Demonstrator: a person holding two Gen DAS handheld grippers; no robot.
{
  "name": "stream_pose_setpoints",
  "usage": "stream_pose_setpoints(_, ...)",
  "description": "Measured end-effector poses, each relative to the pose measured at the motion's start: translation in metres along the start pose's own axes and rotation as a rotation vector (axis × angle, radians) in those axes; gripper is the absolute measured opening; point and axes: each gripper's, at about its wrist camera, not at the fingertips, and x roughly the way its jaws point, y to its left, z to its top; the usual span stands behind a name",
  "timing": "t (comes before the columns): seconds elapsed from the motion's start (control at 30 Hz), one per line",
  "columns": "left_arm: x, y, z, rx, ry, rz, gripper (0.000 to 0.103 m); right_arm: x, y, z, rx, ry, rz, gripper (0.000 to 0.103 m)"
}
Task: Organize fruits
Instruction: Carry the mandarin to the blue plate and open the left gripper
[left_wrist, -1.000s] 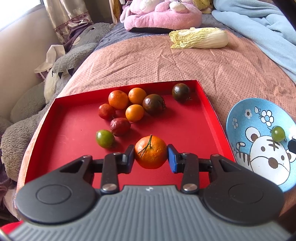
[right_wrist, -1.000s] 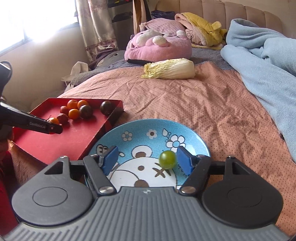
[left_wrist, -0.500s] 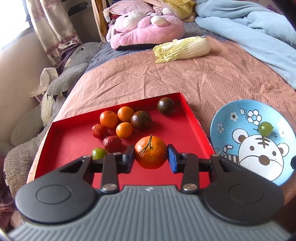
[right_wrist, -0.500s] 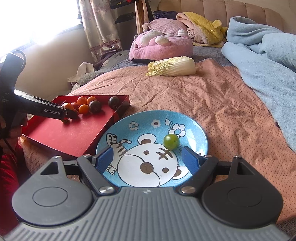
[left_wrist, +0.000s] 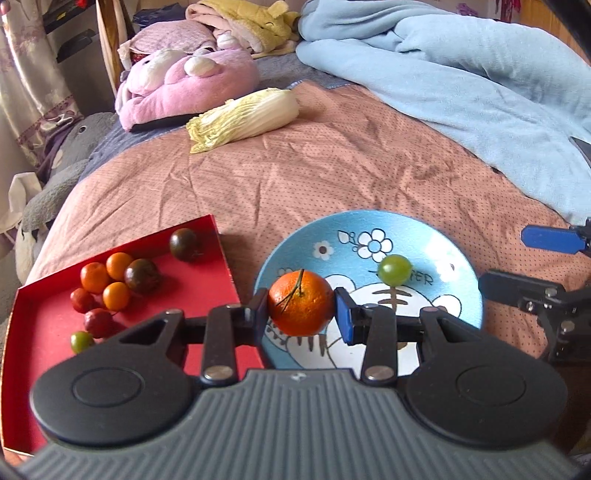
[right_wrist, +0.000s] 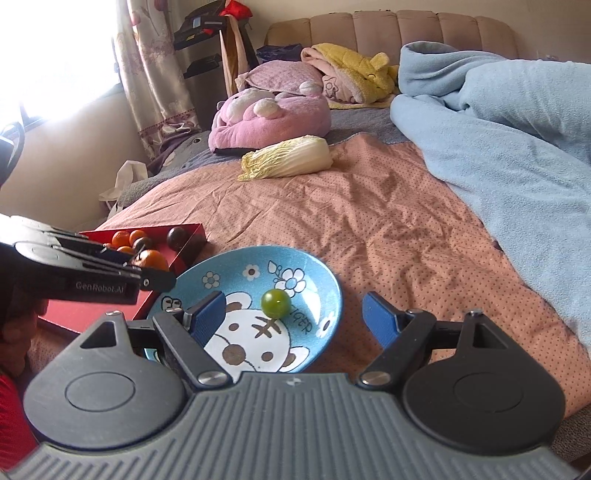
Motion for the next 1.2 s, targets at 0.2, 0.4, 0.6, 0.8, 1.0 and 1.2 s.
stream_pose_setpoints(0.2, 0.016, -0.014, -0.006, 0.023, 0.038, -0.020, 0.040, -0.003, -0.014, 0.004, 0.036, -0.020, -0.031, 0.089)
stream_pose_setpoints(0.4, 0.026, -0.024, -0.008, 0.047, 0.055, -0.039, 0.041, -0.003, -0.015, 0.006, 0.036, -0.020, -0.029, 0.089)
stream_pose_setpoints(0.6, 0.024, -0.034, -0.009, 0.098, 0.044, -0.045, 0.042, -0.002, -0.013, 0.007, 0.041, -0.022, -0.030, 0.089)
stream_pose_setpoints(0.8, 0.017, -0.037, -0.008, 0.106, 0.009, -0.032, 0.062, -0.004, -0.013, 0.008, 0.043, -0.027, -0.030, 0.090)
stream_pose_setpoints(1.0, 0.011, -0.034, -0.005, 0.101, -0.011, -0.038, 0.066, -0.005, -0.012, 0.008, 0.042, -0.029, -0.033, 0.091)
stream_pose_setpoints(1.2, -0.005, -0.014, -0.006, 0.083, -0.025, -0.027, 0.066, -0.006, -0.011, 0.011, 0.039, -0.031, -0.035, 0.092)
